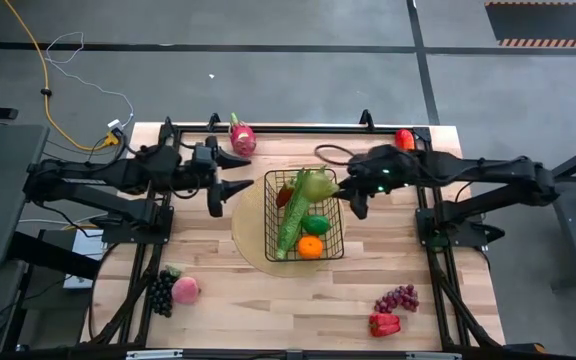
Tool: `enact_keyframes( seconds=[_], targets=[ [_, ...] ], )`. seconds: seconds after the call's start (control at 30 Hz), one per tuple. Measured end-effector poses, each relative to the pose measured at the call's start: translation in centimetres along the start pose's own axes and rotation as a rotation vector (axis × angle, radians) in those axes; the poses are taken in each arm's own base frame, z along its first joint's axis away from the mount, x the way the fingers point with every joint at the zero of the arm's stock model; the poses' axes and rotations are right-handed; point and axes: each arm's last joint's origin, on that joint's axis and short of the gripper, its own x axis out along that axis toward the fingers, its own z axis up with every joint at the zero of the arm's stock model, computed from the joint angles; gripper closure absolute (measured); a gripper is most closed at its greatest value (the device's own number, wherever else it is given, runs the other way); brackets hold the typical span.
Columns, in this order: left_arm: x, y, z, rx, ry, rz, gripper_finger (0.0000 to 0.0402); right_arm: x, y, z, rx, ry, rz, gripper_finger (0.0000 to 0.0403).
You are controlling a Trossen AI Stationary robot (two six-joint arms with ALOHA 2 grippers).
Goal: Build produce basket
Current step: Put the pear into the wire basket, then put the mango into the wire basket
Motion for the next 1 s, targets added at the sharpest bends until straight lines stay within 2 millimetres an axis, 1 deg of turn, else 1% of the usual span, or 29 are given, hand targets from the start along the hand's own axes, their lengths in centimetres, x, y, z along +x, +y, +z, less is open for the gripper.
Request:
enact_keyframes(
  seconds=[0.07,0.17,0.33,0.5,0.63,0.73,0.8,0.9,1.0],
  targets=[
    [0.3,-0.1,-0.2,0.002,0.013,-0.005,0.0149,0.8,-0.4,0.2,-0.009,0.073,-0.035,0.0295],
    [0.8,-0.1,-0.5,0.006,0.032,-0.004,0.0149,2.5,-0.8,0.6,-0.028,0.162,-0.034,0.0295],
    [1.0,-0.1,-0.7,0.009,0.047,-0.002,0.0149,5.3,-1.4,0.4,-0.049,0.317,-0.076,0.0295],
    [1.1,-0.1,-0.8,0.008,0.047,-0.002,0.0149,7.3,-1.9,-0.2,-0.081,0.461,-0.142,0.0295],
    [1.1,-0.1,-0.8,0.008,0.047,-0.002,0.0149,8.1,-2.0,-0.3,-0.110,0.530,-0.148,0.0294],
    [1.1,-0.1,-0.8,0.008,0.047,-0.002,0.0149,8.4,-2.1,-0.2,-0.120,0.554,-0.174,0.0283],
    [1.1,-0.1,-0.8,0.008,0.047,-0.002,0.0149,8.5,-2.0,0.0,-0.130,0.561,-0.180,0.0264],
    [1.1,-0.1,-0.8,0.008,0.047,-0.002,0.0149,8.2,-1.9,0.7,-0.140,0.540,-0.182,0.0225],
    [1.1,-0.1,-0.8,0.008,0.047,-0.002,0.0149,7.5,-1.5,1.6,-0.173,0.537,-0.172,0.0184]
  ],
)
